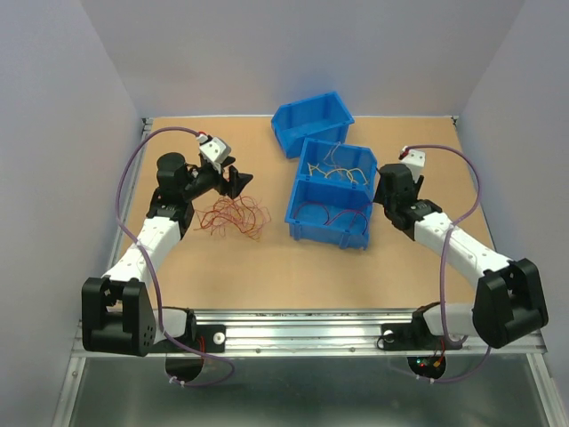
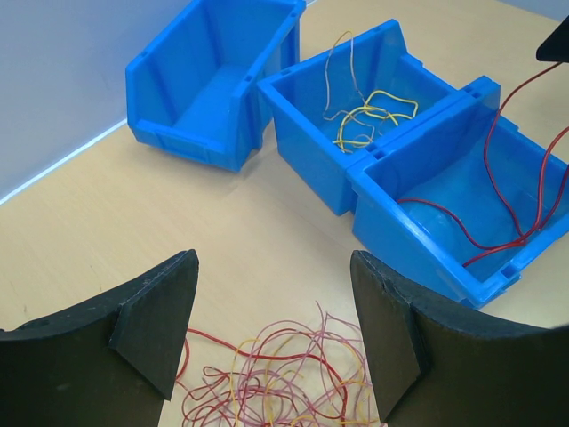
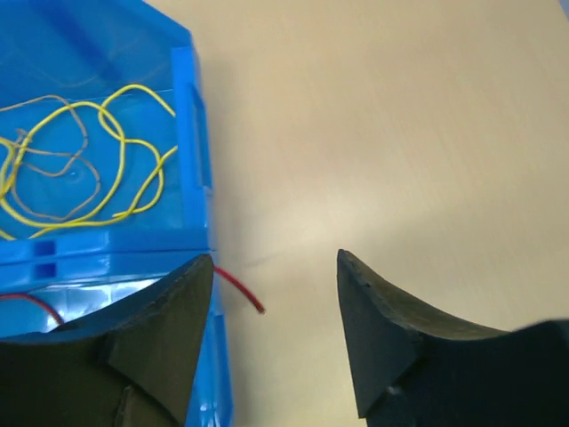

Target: Untangle the cables

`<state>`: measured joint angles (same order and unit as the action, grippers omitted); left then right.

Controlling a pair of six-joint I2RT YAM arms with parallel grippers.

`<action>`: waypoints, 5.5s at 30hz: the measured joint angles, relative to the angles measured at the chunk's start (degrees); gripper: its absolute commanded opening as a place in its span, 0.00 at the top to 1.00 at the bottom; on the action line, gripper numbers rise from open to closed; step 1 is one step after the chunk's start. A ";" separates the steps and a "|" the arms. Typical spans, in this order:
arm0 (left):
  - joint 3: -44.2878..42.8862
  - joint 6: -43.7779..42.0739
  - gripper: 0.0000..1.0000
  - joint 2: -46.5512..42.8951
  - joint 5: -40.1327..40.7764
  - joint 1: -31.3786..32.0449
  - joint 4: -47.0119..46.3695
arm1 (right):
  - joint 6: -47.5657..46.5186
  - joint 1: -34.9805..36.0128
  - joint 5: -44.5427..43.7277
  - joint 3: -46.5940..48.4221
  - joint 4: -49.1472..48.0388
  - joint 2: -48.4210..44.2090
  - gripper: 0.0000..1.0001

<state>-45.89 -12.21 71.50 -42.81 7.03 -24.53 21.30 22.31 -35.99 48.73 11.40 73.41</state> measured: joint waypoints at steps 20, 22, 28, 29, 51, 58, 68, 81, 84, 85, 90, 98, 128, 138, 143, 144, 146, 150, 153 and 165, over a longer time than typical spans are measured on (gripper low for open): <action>0.00 -0.39 0.20 0.00 0.04 0.07 0.11 | 2.10 -1.66 13.27 -1.05 -3.17 4.04 0.99; 0.00 -0.39 0.20 0.00 0.04 0.07 0.11 | 2.03 -1.64 16.70 -1.73 -3.67 4.02 1.00; 0.00 -0.39 0.20 0.00 0.20 0.17 0.17 | 0.87 0.57 25.81 -2.34 -6.80 4.61 0.99; 0.00 -0.42 0.20 0.00 0.24 0.17 0.17 | 0.52 1.49 27.21 -2.32 -7.78 5.46 1.00; 0.00 -0.83 0.20 0.02 1.29 0.44 0.44 | -1.97 4.44 30.64 4.92 -8.83 23.02 0.59; 0.00 -0.79 0.01 -0.02 4.04 0.50 0.42 | -3.08 4.50 32.39 4.92 -8.90 12.17 0.48; 1.64 -2.12 0.04 -5.31 12.46 0.50 -1.95 | -4.63 4.81 33.29 5.81 -8.74 6.80 0.38; 0.33 -12.39 0.12 2.36 23.76 1.18 14.25 | -7.39 4.79 39.67 8.52 -14.49 6.54 0.40; -0.81 -11.69 0.15 5.25 28.02 1.09 14.82 | -8.07 4.81 42.36 6.40 -16.55 6.47 0.41; -2.01 -11.06 0.15 6.88 29.62 0.79 15.08 | -8.09 4.81 43.43 5.68 -17.00 6.49 0.41; -8.83 -8.39 0.24 15.80 33.68 -2.27 14.27 | -8.02 4.81 45.64 3.21 -20.04 6.47 0.41; -14.69 -5.46 0.43 25.29 34.34 -6.43 15.58 | -7.98 4.81 46.56 1.16 -23.30 6.38 0.41; -20.22 -5.73 1.00 32.83 24.98 -6.25 21.64 | -8.07 4.79 48.57 -2.84 -26.91 5.73 0.41; -17.68 -8.98 1.00 11.23 16.31 -5.86 22.45 | -7.10 4.81 63.82 -6.05 -41.35 7.91 0.43; -18.36 -10.43 1.00 -2.12 13.84 -4.79 24.06 | -5.92 5.73 70.55 -5.66 -46.47 12.68 0.36; -19.26 -10.47 1.00 -4.70 13.03 -4.35 25.05 | -5.81 6.47 71.58 -4.81 -46.62 14.10 0.35; -20.81 -10.45 1.00 -7.56 12.35 -3.67 26.08 | -5.81 8.02 72.26 -2.93 -46.71 15.82 0.34; -25.22 -10.14 1.00 -10.45 11.52 -1.68 28.52 | -6.45 11.72 72.46 2.03 -47.78 17.57 0.31; -29.00 -9.57 1.00 -10.47 11.34 0.35 30.71 | -8.13 14.25 72.32 5.29 -49.94 18.43 0.28; -36.11 -4.96 1.00 -9.53 11.17 8.96 34.95 | -14.97 21.14 71.49 13.03 -55.60 26.67 0.28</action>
<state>-82.00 -17.17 61.98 -31.64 15.99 10.41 6.33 43.44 35.51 61.76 -44.21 100.07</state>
